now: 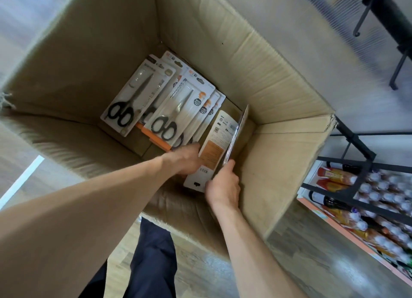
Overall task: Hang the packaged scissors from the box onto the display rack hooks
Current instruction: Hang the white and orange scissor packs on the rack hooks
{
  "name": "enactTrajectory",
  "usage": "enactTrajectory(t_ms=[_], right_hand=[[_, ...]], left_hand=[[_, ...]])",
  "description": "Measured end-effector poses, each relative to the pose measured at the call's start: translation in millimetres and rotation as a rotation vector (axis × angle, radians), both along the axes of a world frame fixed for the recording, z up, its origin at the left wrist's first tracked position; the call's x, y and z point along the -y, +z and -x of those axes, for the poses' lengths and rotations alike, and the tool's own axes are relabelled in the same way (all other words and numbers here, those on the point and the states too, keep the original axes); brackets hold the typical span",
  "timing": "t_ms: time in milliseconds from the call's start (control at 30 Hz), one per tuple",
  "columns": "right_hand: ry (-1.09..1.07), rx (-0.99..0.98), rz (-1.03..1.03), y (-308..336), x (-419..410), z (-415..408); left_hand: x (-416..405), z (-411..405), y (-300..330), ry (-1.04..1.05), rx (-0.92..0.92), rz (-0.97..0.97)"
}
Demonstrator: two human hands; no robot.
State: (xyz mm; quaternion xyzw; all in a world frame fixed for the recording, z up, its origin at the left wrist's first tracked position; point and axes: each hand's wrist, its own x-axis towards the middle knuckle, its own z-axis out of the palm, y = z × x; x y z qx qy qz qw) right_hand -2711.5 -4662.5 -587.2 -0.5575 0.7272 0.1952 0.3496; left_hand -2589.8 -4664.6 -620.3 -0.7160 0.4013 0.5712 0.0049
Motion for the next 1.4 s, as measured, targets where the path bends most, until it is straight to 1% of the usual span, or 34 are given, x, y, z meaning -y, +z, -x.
enactTrajectory(t_ms=[67,100,167,200,267,300,367,400,433,467,567,633,700,767,867,967,1067,1133,1200,1300,1333,1400], right_hand=[[0.133,-0.037,0.054,17,-5,-1],[0.211,-0.059,0.099,27,-6,0],[0.372,-0.115,0.208,44,-5,2],[0.438,-0.14,0.269,52,-2,4],[0.542,-0.173,0.408,67,7,9],[0.571,-0.162,0.484,73,13,12],[0.566,-0.098,0.58,86,28,16],[0.531,-0.039,0.601,90,36,16],[0.484,0.032,0.604,93,43,13],[0.436,0.112,0.601,93,49,11],[0.316,0.309,0.638,91,63,0],[0.266,0.346,0.664,85,73,-8],[0.211,0.316,0.626,76,82,-16],[0.109,0.292,0.555,67,88,-22],[0.005,0.331,0.53,67,92,-24],[0.005,0.409,0.56,85,91,-25],[0.002,0.486,0.542,111,86,-24],[0.04,0.518,0.527,122,83,-22],[0.117,0.499,0.516,121,79,-21],[0.196,0.369,0.487,91,65,-16],[0.206,0.322,0.453,77,57,-13],[0.205,0.298,0.334,53,38,-10]], left_hand=[[-1,-12,7,-0.014,0.09,0.154],[-2,-20,13,0.001,0.081,0.226],[-1,-39,33,0.004,-0.031,0.324],[2,-48,47,0.0,-0.067,0.343],[6,-66,68,0.039,-0.127,0.319],[5,-74,77,0.084,-0.199,0.296],[2,-91,84,0.159,-0.359,0.247],[1,-99,87,0.142,-0.362,0.255],[-1,-107,90,0.108,-0.327,0.268],[-1,-114,91,0.071,-0.254,0.307],[-2,-128,91,-0.064,-0.011,0.578],[0,-135,93,-0.157,0.105,0.754],[5,-143,89,-0.14,0.132,0.822],[7,-150,85,-0.06,0.117,0.79],[4,-153,88,0.005,0.104,0.725],[-1,-151,101,0.077,0.078,0.694],[-5,-151,114,0.126,0.074,0.702],[-9,-150,120,0.149,0.041,0.691],[-12,-149,124,0.174,-0.005,0.666],[-14,-148,119,0.172,-0.027,0.659],[-15,-147,117,0.169,-0.03,0.651],[-19,-144,114,0.154,-0.03,0.639]])
